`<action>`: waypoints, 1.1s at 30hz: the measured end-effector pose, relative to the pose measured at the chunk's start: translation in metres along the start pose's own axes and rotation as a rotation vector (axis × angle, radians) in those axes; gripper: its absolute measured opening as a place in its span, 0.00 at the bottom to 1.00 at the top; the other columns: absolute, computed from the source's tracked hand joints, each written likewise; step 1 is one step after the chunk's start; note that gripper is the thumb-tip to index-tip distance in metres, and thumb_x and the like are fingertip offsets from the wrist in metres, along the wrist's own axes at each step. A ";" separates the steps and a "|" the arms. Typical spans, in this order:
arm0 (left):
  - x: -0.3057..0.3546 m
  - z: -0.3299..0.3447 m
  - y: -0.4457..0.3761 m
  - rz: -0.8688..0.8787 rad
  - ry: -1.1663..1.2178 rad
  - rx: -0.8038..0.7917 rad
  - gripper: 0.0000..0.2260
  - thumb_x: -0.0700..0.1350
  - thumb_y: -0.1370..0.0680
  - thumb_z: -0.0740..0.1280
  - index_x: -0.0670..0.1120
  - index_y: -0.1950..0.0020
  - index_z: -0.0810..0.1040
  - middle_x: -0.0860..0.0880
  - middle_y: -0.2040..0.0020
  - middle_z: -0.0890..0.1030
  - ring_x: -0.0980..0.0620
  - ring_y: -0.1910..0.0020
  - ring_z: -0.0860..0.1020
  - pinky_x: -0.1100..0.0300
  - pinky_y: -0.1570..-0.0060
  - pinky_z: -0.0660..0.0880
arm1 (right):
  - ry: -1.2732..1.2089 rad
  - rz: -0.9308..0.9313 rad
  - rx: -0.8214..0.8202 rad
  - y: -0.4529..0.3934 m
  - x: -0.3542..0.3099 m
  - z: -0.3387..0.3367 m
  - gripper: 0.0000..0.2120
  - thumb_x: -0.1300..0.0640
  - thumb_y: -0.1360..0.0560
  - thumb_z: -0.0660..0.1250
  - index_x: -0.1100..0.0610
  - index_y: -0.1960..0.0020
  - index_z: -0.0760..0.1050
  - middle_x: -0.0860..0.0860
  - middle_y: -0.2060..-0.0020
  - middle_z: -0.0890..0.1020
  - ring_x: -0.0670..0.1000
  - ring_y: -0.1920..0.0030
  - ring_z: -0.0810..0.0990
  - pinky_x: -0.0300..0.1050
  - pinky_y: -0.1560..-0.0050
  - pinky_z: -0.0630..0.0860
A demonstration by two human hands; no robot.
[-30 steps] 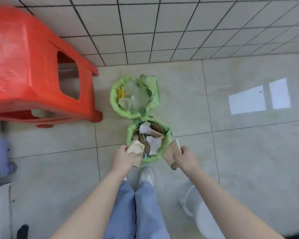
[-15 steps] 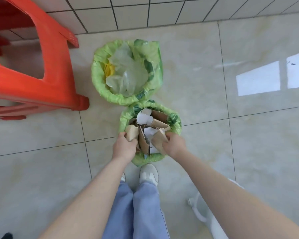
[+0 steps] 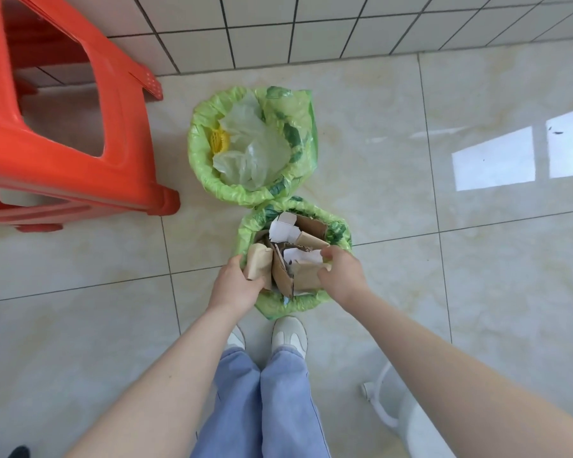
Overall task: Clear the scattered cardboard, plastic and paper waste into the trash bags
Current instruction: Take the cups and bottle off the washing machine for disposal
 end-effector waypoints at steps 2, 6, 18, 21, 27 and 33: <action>0.000 -0.008 0.009 0.004 -0.006 0.012 0.29 0.46 0.27 0.68 0.44 0.27 0.64 0.44 0.34 0.73 0.44 0.36 0.72 0.54 0.39 0.69 | -0.012 -0.013 0.006 0.010 -0.005 -0.006 0.19 0.63 0.25 0.59 0.57 0.34 0.70 0.52 0.38 0.75 0.55 0.40 0.74 0.42 0.48 0.70; 0.008 -0.032 0.035 0.038 0.028 0.028 0.20 0.45 0.25 0.66 0.43 0.33 0.71 0.45 0.40 0.79 0.46 0.41 0.76 0.57 0.45 0.71 | -0.040 -0.033 0.009 0.040 -0.022 -0.018 0.17 0.60 0.24 0.57 0.56 0.35 0.70 0.53 0.44 0.79 0.54 0.48 0.75 0.40 0.54 0.69; 0.034 -0.195 0.233 0.225 0.367 0.254 0.06 0.39 0.24 0.64 0.48 0.51 0.78 0.49 0.56 0.81 0.50 0.55 0.78 0.61 0.51 0.73 | 0.117 -0.434 -0.020 0.238 -0.197 -0.082 0.15 0.60 0.24 0.59 0.54 0.39 0.74 0.48 0.49 0.80 0.49 0.46 0.78 0.43 0.47 0.74; 0.008 -0.243 0.299 0.203 0.531 0.356 0.07 0.40 0.24 0.64 0.52 0.52 0.77 0.53 0.59 0.81 0.52 0.55 0.79 0.61 0.53 0.74 | 0.224 -0.611 -0.025 0.306 -0.260 -0.080 0.14 0.59 0.25 0.60 0.52 0.40 0.74 0.47 0.46 0.80 0.49 0.46 0.78 0.47 0.43 0.74; -0.067 -0.324 0.423 0.157 0.748 0.583 0.09 0.40 0.25 0.64 0.55 0.56 0.77 0.52 0.61 0.83 0.54 0.58 0.81 0.61 0.55 0.76 | 0.157 -0.844 -0.025 0.437 -0.356 -0.061 0.10 0.62 0.23 0.62 0.55 0.44 0.76 0.46 0.49 0.80 0.46 0.47 0.78 0.45 0.42 0.74; -0.176 -0.385 0.542 0.115 0.853 0.794 0.09 0.41 0.24 0.65 0.56 0.56 0.77 0.54 0.62 0.83 0.59 0.60 0.81 0.65 0.57 0.76 | 0.193 -1.085 -0.112 0.580 -0.435 0.015 0.10 0.61 0.24 0.63 0.53 0.43 0.75 0.44 0.50 0.78 0.42 0.47 0.77 0.36 0.44 0.72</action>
Point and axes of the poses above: each hand's wrist, its own y-axis away from the middle knuckle, its own z-axis out of the palm, x = y × z, the point moved 10 cm from there along -y, towards the middle knuckle
